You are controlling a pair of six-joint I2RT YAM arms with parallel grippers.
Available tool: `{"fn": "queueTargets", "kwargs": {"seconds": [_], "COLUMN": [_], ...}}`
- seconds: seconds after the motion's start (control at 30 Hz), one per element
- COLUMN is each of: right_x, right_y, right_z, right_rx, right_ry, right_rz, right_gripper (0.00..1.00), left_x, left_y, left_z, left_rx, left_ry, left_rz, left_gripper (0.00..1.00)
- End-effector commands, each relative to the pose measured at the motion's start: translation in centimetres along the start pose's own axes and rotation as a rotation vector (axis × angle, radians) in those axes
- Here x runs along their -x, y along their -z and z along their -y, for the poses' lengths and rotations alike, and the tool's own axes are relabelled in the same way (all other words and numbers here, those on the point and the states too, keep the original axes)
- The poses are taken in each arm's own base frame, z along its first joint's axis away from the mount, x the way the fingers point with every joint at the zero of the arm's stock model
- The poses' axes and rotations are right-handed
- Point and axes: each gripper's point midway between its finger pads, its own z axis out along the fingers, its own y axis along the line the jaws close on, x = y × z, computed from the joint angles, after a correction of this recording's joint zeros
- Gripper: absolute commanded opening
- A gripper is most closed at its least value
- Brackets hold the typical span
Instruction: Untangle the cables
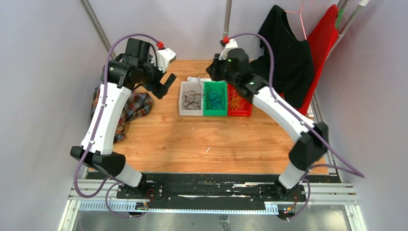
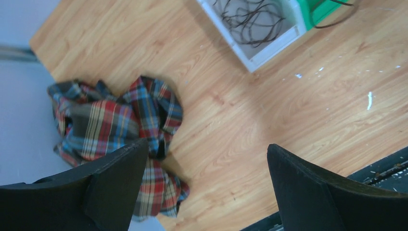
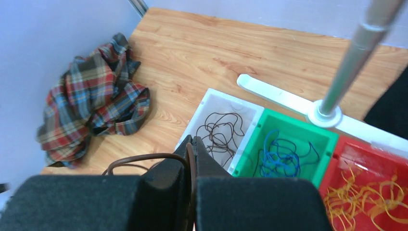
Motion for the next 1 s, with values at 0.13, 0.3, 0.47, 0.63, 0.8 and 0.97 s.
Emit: {"fn": "queueTargets", "kwargs": {"seconds": [0.13, 0.3, 0.47, 0.63, 0.8, 0.97], "right_x": [-3.0, -7.7, -12.9, -17.4, -19.2, -18.2], "right_y": [-9.5, -14.2, -16.9, -17.3, -16.5, -15.5], "right_z": [0.3, 2.0, 4.3, 5.8, 6.1, 5.1], "right_rx": [-0.067, -0.125, -0.199, -0.242, -0.233, -0.191], "right_ry": [0.146, 0.195, 0.317, 0.402, 0.386, 0.381], "right_rz": [-0.037, -0.135, -0.250, -0.382, -0.426, -0.426], "right_gripper": [0.01, 0.01, 0.01, 0.01, 0.01, 0.36], "left_x": [-3.3, -4.2, -4.0, -4.3, -4.8, -4.4], "left_y": [3.0, 2.6, 2.6, 2.0, 1.3, 2.1], "left_z": [-2.5, -1.3, -1.1, -0.9, -1.3, -1.6], "left_rx": [0.092, 0.046, 0.037, 0.012, 0.008, 0.021], "left_ry": [0.174, 0.183, 0.190, 0.189, 0.202, 0.188], "left_rz": [-0.054, -0.070, -0.059, -0.073, -0.092, -0.066], "left_gripper": [0.98, 0.98, 0.98, 0.98, 0.98, 0.98]}}
